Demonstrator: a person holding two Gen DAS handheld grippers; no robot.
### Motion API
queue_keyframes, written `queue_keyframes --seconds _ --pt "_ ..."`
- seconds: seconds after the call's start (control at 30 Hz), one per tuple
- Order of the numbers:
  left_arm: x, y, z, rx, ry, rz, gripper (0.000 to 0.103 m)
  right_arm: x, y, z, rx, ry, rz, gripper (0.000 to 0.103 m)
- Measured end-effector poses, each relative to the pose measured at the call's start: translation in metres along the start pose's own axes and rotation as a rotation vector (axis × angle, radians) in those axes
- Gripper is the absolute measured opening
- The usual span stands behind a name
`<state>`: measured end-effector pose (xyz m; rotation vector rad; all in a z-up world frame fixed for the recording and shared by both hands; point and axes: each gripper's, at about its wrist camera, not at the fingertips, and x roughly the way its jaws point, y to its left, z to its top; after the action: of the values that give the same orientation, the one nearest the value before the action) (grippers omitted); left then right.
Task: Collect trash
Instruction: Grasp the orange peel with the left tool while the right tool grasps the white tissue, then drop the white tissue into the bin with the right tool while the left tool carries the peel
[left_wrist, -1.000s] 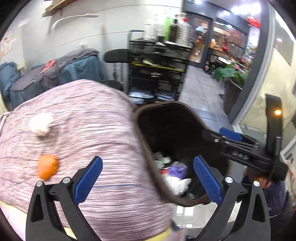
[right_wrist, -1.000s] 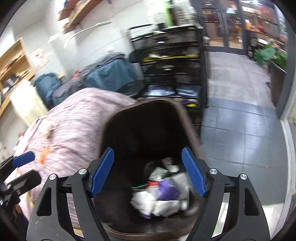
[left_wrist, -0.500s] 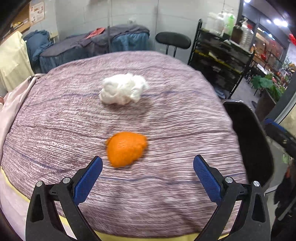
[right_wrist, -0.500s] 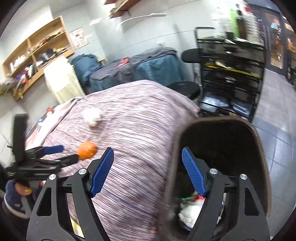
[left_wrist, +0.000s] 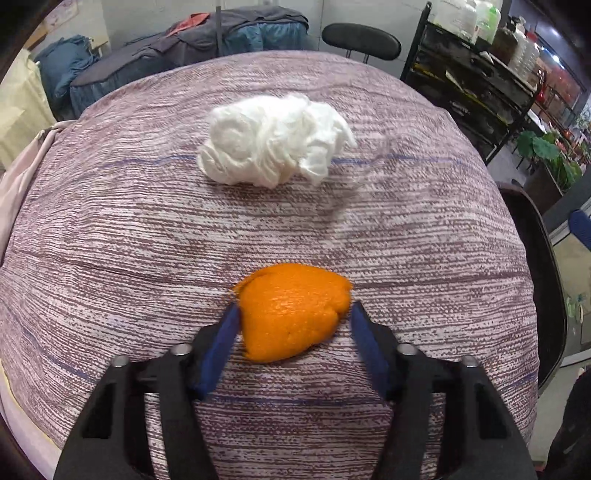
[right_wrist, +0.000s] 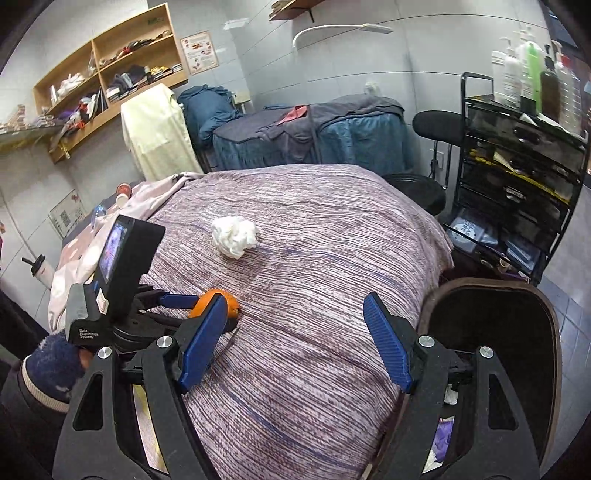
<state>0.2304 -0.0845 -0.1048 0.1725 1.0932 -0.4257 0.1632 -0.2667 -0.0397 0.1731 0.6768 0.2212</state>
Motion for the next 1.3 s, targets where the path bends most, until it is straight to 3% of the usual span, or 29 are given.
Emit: queue_keyframes --seconds 0.07,0.4,0.57,0.7,0.77,0.83,0.93,1.3 --pt "-0.006 0.008 -0.002 -0.035 -0.024 -0.022 0.054 0.009 0.005 0.004 -0.016 0.018 0.012 0.076" --pt "-0.071 0.041 -0.029 -0.155 -0.231 0.034 0.053 0.088 0.051 0.041 -0.159 0.138 0.067 0.076" --pt "-0.076 0.049 -0.030 -0.200 -0.275 0.065 0.053 0.135 0.074 0.058 -0.234 0.236 0.043 0.075" --pt "-0.071 0.054 -0.033 -0.233 -0.277 0.044 0.053 0.164 0.084 0.065 -0.255 0.275 0.020 0.058" --pt "-0.067 0.054 -0.032 -0.241 -0.273 0.041 0.053 0.172 0.084 0.066 -0.252 0.283 0.017 0.034" --pt "-0.063 0.052 -0.032 -0.243 -0.269 0.040 0.053 0.174 0.082 0.065 -0.238 0.282 0.029 0.023" --pt "-0.063 0.054 -0.033 -0.243 -0.267 0.036 0.053 0.164 0.074 0.063 -0.193 0.251 0.057 0.017" --pt "-0.080 0.037 -0.041 -0.226 -0.310 0.017 0.053 0.085 0.047 0.045 -0.076 0.119 0.097 0.017"
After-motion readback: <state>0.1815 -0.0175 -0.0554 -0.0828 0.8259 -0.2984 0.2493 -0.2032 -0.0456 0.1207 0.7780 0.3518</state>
